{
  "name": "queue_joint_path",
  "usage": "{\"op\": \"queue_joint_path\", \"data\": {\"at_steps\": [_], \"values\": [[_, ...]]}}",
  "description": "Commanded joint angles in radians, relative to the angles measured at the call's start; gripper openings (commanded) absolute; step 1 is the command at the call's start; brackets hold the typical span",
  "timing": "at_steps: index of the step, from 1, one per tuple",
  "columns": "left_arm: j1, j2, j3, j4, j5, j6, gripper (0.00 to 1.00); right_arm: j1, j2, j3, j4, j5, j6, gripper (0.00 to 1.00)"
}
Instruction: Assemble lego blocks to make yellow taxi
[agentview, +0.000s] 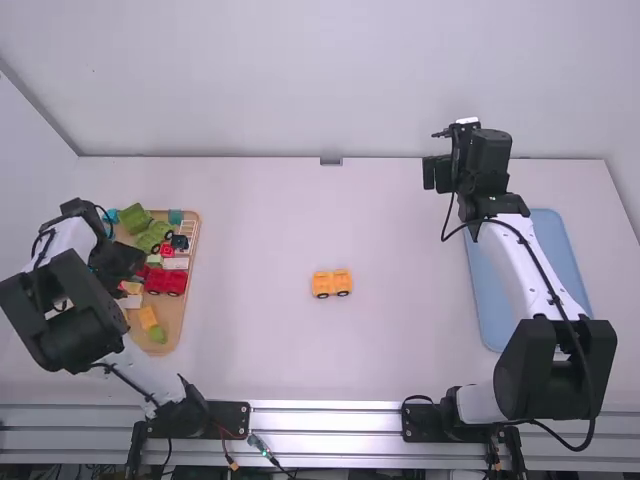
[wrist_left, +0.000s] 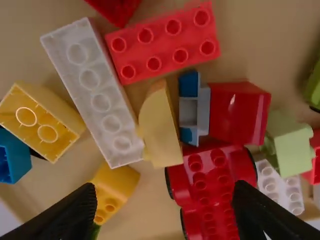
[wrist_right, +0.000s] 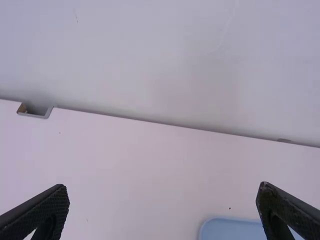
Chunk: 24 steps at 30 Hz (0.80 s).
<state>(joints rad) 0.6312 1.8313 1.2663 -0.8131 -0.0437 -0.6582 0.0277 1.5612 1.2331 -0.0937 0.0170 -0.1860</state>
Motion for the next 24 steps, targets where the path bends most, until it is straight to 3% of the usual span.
{"op": "queue_joint_path", "data": {"at_steps": [1, 8, 14, 24], "values": [[0.003, 0.006, -0.008, 0.008, -0.033, -0.027, 0.64, 0.0, 0.01, 0.03, -0.001, -0.002, 0.006, 0.99], [0.003, 0.065, -0.008, 0.034, -0.045, -0.034, 0.63, 0.011, 0.01, 0.03, -0.001, -0.001, 0.005, 0.99], [0.004, 0.086, -0.008, 0.048, -0.051, -0.034, 0.5, 0.013, 0.01, 0.03, 0.003, 0.0, 0.005, 0.99], [0.003, 0.086, -0.027, 0.067, -0.051, -0.035, 0.46, 0.013, 0.01, 0.03, 0.003, -0.001, 0.005, 0.99]]}}
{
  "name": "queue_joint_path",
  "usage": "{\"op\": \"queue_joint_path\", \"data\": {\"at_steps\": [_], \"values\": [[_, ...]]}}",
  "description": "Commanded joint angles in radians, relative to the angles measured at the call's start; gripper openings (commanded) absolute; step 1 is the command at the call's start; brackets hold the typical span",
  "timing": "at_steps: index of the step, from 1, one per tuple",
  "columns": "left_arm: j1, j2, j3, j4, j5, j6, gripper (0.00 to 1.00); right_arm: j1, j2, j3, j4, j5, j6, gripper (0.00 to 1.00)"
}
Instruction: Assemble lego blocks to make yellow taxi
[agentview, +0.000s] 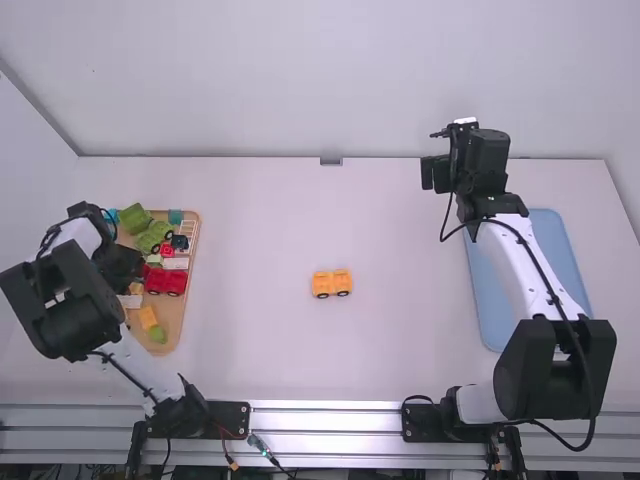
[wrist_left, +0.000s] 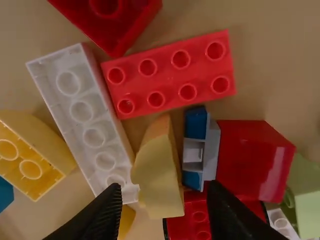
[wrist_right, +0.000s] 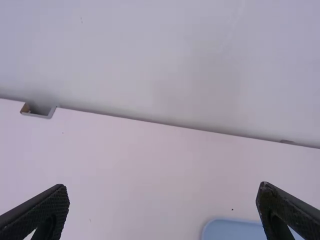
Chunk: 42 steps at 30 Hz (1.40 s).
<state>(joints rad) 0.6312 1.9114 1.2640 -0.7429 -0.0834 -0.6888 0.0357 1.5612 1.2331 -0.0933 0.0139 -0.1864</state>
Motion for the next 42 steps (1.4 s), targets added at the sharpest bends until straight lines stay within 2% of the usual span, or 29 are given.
{"op": "queue_joint_path", "data": {"at_steps": [1, 7, 10, 11, 14, 27, 32, 35, 37, 42], "values": [[0.004, 0.006, -0.031, 0.002, -0.012, -0.006, 0.46, 0.005, 0.01, 0.03, 0.003, 0.002, 0.006, 0.99], [0.004, 0.006, -0.077, 0.067, -0.011, -0.022, 0.46, 0.005, 0.01, 0.03, 0.003, 0.002, 0.006, 0.99], [0.004, 0.006, -0.089, 0.086, -0.011, -0.022, 0.42, 0.005, 0.01, 0.03, 0.002, 0.002, 0.006, 0.99], [0.003, 0.006, -0.091, 0.095, -0.012, -0.021, 0.37, 0.005, 0.01, 0.03, 0.003, 0.002, 0.006, 0.99], [0.004, 0.006, -0.089, 0.102, -0.011, -0.022, 0.32, 0.005, 0.01, 0.03, 0.002, 0.002, 0.006, 0.99], [0.002, 0.006, -0.111, 0.154, -0.008, -0.018, 0.32, 0.005, 0.01, 0.03, -0.001, 0.002, 0.006, 0.99], [0.003, 0.006, -0.147, 0.198, -0.007, 0.024, 0.36, 0.005, 0.01, 0.03, -0.001, 0.002, 0.006, 0.99], [0.003, 0.006, -0.166, 0.222, -0.007, 0.028, 0.34, 0.005, 0.01, 0.03, -0.001, 0.002, 0.006, 0.99], [0.003, 0.006, -0.172, 0.234, -0.012, 0.027, 0.28, 0.005, 0.01, 0.03, -0.001, 0.002, 0.006, 0.99], [0.003, 0.006, -0.173, 0.252, -0.011, 0.032, 0.27, 0.005, 0.01, 0.03, -0.003, 0.002, 0.006, 0.99]]}}
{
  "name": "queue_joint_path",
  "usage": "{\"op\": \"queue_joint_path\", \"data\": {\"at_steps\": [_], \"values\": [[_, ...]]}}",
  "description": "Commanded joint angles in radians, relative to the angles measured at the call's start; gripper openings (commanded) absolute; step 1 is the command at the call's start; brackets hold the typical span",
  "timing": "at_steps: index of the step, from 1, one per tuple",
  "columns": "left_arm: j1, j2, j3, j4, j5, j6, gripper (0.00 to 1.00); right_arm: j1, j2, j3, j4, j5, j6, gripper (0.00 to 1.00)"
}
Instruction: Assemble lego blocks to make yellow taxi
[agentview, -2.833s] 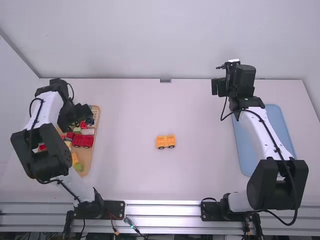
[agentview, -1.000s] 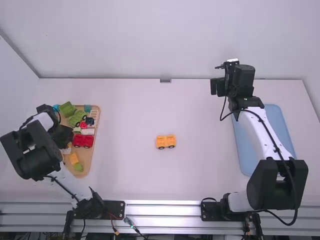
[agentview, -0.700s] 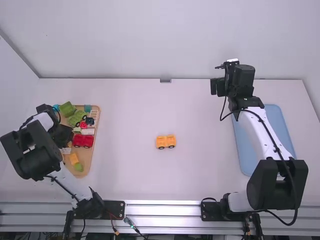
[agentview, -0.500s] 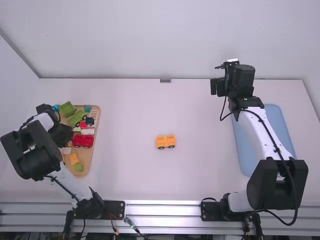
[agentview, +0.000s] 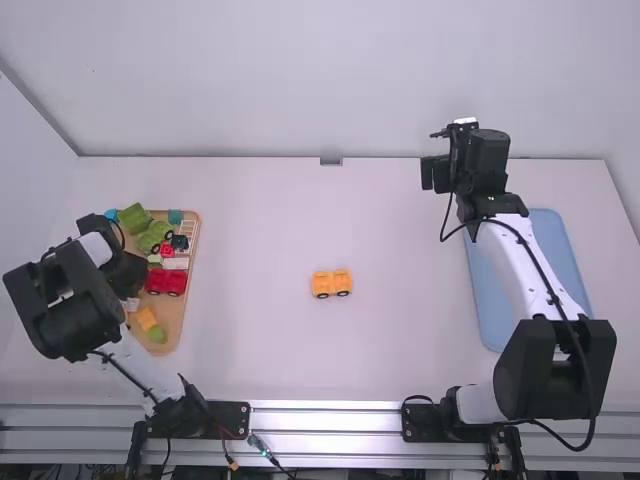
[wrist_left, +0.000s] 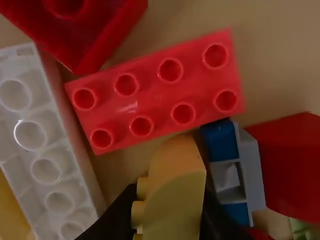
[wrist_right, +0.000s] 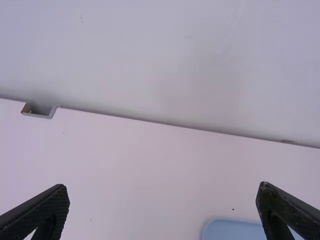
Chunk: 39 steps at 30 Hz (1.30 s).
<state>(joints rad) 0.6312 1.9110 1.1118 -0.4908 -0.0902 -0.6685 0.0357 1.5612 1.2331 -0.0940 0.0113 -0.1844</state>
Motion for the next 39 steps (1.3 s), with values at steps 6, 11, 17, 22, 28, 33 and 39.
{"op": "queue_joint_path", "data": {"at_steps": [6, 11, 17, 22, 28, 33, 39], "values": [[0.003, 0.006, -0.021, -0.008, -0.005, 0.014, 0.13, 0.005, 0.01, 0.03, -0.012, 0.005, 0.004, 0.99], [0.004, 0.003, 0.011, -0.024, 0.009, 0.038, 0.02, 0.005, 0.01, 0.03, -0.011, -0.059, 0.004, 0.99], [-0.003, -0.056, 0.122, -0.148, 0.045, 0.09, 0.02, 0.004, 0.01, 0.03, 0.045, -0.215, 0.005, 0.99], [-0.037, -0.204, 0.127, -0.15, 0.03, 0.121, 0.02, 0.005, 0.01, 0.03, 0.103, -0.406, 0.019, 0.99], [-0.224, -0.491, -0.009, 0.055, 0.074, 0.393, 0.02, 0.004, 0.087, 0.03, 0.205, -0.513, 0.196, 0.99], [-0.508, -0.652, -0.13, 0.242, 0.17, 0.745, 0.02, 0.005, 0.218, 0.035, 0.323, -0.814, 0.312, 0.99], [-0.802, -0.657, -0.205, 0.41, 0.169, 0.973, 0.02, 0.029, 0.365, 0.103, 0.318, -1.062, 0.409, 0.99]]}}
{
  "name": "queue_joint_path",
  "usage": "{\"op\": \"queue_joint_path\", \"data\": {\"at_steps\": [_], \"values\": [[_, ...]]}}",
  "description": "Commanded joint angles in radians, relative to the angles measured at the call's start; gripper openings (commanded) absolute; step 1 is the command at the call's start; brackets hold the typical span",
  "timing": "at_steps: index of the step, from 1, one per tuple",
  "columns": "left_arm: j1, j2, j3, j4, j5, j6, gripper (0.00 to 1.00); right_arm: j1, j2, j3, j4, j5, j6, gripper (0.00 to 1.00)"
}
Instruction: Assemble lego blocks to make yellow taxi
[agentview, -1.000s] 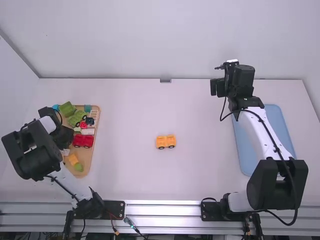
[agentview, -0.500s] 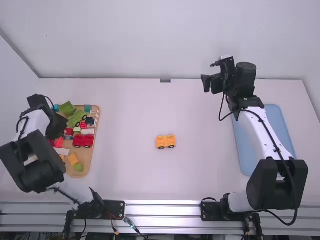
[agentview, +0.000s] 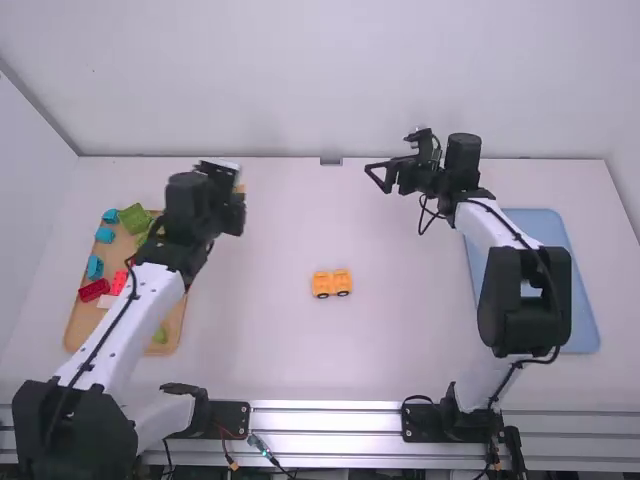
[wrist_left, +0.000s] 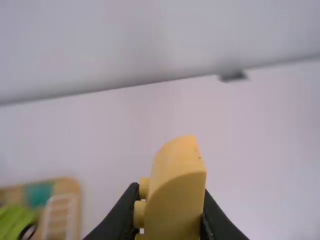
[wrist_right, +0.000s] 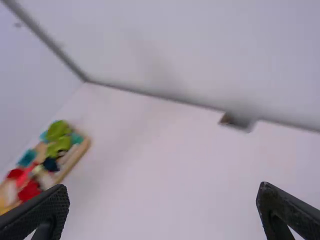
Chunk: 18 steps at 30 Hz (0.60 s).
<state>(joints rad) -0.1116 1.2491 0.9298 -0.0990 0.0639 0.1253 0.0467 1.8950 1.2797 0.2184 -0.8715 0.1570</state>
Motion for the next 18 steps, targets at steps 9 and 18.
{"op": "queue_joint_path", "data": {"at_steps": [9, 18], "values": [[-0.256, 0.206, -0.035, 0.21, 0.019, 0.251, 0.01, 0.068, 0.081, 0.066, -0.038, -0.414, 0.019, 0.99], [-0.309, 0.383, 0.05, 0.296, 0.004, 0.256, 0.02, 0.12, 0.081, 0.068, -0.177, -0.349, -0.069, 0.82]]}}
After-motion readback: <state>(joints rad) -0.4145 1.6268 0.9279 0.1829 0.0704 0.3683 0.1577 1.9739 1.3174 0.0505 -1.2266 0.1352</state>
